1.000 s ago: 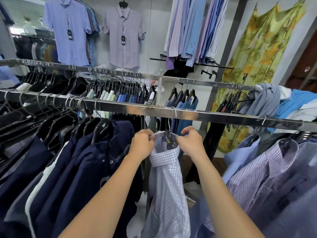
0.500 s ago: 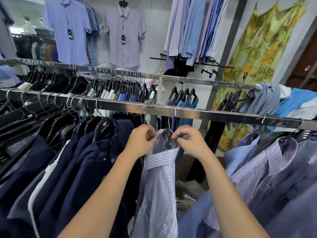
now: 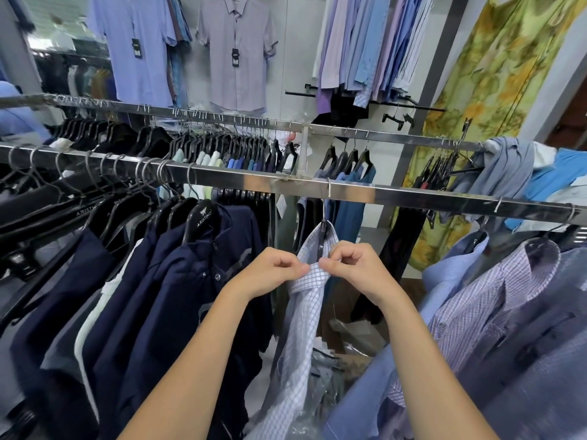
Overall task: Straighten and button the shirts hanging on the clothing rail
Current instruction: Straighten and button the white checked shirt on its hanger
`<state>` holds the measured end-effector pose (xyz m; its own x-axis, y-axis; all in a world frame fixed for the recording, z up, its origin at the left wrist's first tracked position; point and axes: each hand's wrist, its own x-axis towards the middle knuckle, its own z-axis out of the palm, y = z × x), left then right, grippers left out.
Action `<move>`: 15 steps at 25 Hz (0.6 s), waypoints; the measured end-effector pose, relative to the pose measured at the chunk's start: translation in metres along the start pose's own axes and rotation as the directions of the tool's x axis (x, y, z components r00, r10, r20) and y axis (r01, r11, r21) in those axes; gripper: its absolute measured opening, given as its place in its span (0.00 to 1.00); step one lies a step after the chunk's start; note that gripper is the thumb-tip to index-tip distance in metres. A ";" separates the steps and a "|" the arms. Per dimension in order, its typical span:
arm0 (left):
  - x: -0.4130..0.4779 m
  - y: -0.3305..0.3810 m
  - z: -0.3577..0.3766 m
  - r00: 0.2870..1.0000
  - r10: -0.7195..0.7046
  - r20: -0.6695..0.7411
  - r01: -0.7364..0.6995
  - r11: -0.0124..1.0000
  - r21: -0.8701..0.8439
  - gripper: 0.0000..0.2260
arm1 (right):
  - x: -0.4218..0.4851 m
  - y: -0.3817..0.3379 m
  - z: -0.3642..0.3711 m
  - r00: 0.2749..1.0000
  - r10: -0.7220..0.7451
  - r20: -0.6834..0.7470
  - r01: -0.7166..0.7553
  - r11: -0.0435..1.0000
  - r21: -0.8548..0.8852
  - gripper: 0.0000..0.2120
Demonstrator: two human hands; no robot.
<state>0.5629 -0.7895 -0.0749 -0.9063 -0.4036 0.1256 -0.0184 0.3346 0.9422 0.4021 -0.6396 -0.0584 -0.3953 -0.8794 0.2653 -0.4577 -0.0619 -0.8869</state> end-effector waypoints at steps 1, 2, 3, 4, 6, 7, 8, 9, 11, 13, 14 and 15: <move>0.000 0.000 0.003 1.000 -0.004 -0.028 0.004 1.000 0.001 0.13 | -0.002 0.000 0.001 1.000 0.008 -0.014 -0.007 1.000 0.028 0.13; 0.000 0.000 0.004 0.999 0.000 -0.047 0.000 1.000 -0.009 0.14 | -0.003 -0.001 0.002 0.999 0.014 -0.029 -0.013 0.999 0.044 0.14; 0.000 0.000 0.006 0.998 0.008 -0.057 -0.009 1.000 -0.020 0.15 | -0.004 -0.002 0.002 0.999 0.018 -0.040 -0.016 0.999 0.046 0.14; 0.000 0.000 0.006 0.998 0.018 -0.062 -0.019 1.000 -0.024 0.16 | -0.004 -0.004 0.002 0.999 0.017 -0.048 -0.016 0.999 0.037 0.13; -0.002 0.001 0.004 0.997 0.028 -0.078 -0.030 0.999 -0.019 0.16 | -0.007 -0.006 0.002 0.997 -0.001 -0.074 -0.001 1.000 -0.017 0.13; -0.004 0.001 0.003 0.996 0.027 -0.089 -0.030 0.999 -0.028 0.14 | -0.008 -0.006 0.001 0.996 -0.014 -0.092 0.008 0.998 -0.066 0.13; -0.006 0.001 0.003 0.994 0.030 -0.102 -0.034 0.999 -0.038 0.13 | -0.011 -0.007 0.001 0.994 -0.022 -0.106 0.009 0.992 -0.127 0.13; -0.008 -0.001 0.004 0.993 0.036 -0.111 -0.042 0.997 -0.059 0.10 | -0.012 -0.008 0.000 0.993 -0.024 -0.113 0.002 0.981 -0.194 0.14; -0.012 -0.003 0.009 0.993 0.050 -0.110 -0.060 0.994 -0.094 0.03 | -0.017 -0.012 0.001 0.994 -0.027 -0.106 -0.007 0.950 -0.311 0.16; -0.016 -0.004 0.016 0.993 0.070 -0.092 -0.077 0.995 -0.070 0.07 | -0.021 -0.019 0.004 0.994 -0.039 -0.102 -0.004 0.920 -0.392 0.18; -0.017 -0.004 0.020 0.994 0.076 -0.080 -0.080 0.996 -0.039 0.07 | -0.022 -0.022 0.005 0.993 -0.047 -0.110 -0.005 0.904 -0.427 0.17; -0.018 -0.003 0.023 0.994 0.084 -0.071 -0.084 0.996 -0.002 0.06 | -0.022 -0.024 0.007 0.991 -0.054 -0.124 -0.009 0.889 -0.458 0.16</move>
<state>0.5699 -0.7636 -0.0873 -0.8726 -0.4333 0.2255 0.0587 0.3652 0.9291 0.4272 -0.6218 -0.0456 -0.4661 -0.8092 0.3577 -0.7679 0.1692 -0.6178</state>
